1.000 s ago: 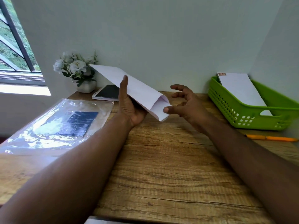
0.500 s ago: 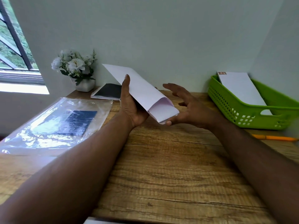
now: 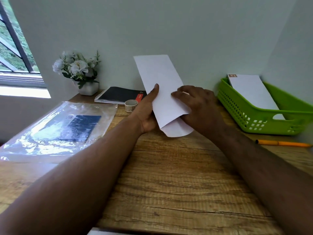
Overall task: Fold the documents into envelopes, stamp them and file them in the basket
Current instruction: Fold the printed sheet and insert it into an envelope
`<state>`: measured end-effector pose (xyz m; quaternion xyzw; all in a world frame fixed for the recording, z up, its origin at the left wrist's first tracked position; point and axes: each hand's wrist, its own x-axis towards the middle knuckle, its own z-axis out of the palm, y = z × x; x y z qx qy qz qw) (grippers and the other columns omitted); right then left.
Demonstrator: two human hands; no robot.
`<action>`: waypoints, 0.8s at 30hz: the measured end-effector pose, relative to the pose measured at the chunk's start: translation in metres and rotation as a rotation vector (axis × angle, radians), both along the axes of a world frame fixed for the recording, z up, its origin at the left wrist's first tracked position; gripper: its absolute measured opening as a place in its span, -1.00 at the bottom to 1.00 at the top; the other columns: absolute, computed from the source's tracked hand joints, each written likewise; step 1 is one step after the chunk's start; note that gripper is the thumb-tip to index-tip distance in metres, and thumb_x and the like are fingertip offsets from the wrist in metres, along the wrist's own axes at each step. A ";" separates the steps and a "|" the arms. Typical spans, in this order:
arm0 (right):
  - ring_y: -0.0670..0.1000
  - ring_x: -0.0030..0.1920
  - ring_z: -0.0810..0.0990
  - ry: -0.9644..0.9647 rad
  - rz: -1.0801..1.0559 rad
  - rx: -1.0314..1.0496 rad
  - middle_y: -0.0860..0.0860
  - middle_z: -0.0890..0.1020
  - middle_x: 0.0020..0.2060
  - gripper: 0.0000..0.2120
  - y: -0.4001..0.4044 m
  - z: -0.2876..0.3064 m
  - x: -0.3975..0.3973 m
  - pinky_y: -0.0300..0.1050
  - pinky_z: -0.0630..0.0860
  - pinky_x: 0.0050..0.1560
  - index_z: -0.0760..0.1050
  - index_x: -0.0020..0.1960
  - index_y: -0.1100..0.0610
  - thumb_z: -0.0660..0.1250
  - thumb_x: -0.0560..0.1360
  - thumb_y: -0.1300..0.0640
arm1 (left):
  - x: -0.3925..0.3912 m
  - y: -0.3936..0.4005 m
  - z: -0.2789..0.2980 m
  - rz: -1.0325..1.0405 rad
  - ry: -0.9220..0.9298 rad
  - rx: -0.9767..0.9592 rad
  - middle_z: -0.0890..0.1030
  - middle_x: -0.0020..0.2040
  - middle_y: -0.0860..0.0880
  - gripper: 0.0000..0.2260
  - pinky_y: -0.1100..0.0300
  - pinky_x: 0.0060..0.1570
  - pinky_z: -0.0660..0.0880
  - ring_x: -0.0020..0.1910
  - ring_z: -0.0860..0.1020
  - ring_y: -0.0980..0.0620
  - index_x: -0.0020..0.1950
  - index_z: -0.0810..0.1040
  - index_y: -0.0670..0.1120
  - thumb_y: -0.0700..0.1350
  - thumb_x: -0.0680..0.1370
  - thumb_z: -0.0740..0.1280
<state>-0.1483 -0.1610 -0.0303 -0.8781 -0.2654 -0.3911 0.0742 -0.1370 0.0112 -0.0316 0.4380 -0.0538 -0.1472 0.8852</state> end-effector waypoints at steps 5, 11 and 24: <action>0.01 0.31 0.43 0.324 0.099 -0.219 -0.05 0.50 0.31 -0.45 -0.004 0.015 -0.010 0.08 0.32 0.28 0.48 0.31 -0.07 0.35 0.40 -0.28 | 0.014 0.011 -0.005 0.135 -0.022 0.215 0.60 0.22 -0.19 -0.65 -0.21 0.05 0.57 0.13 0.61 -0.21 0.37 0.42 -0.15 -0.12 0.60 0.31; -0.10 0.43 0.25 1.010 0.059 -0.312 -0.19 0.31 0.44 -0.27 -0.003 0.015 -0.015 -0.01 0.20 0.45 0.32 0.42 -0.18 0.37 0.31 -0.36 | 0.014 0.006 -0.009 0.613 -0.555 1.408 0.39 0.40 -0.13 -0.35 0.08 0.28 0.41 0.35 0.41 -0.07 0.51 0.27 -0.03 -0.07 0.49 0.46; -0.12 0.13 0.49 0.871 0.137 -0.036 -0.13 0.59 0.10 -0.77 -0.015 0.000 0.001 -0.22 0.42 -0.02 0.62 0.00 -0.03 0.46 0.39 -0.10 | -0.006 0.023 0.016 -0.309 -0.567 1.528 0.57 -0.23 0.08 -0.81 0.23 -0.20 0.45 -0.24 0.51 0.11 0.01 0.63 -0.02 -0.04 0.43 0.50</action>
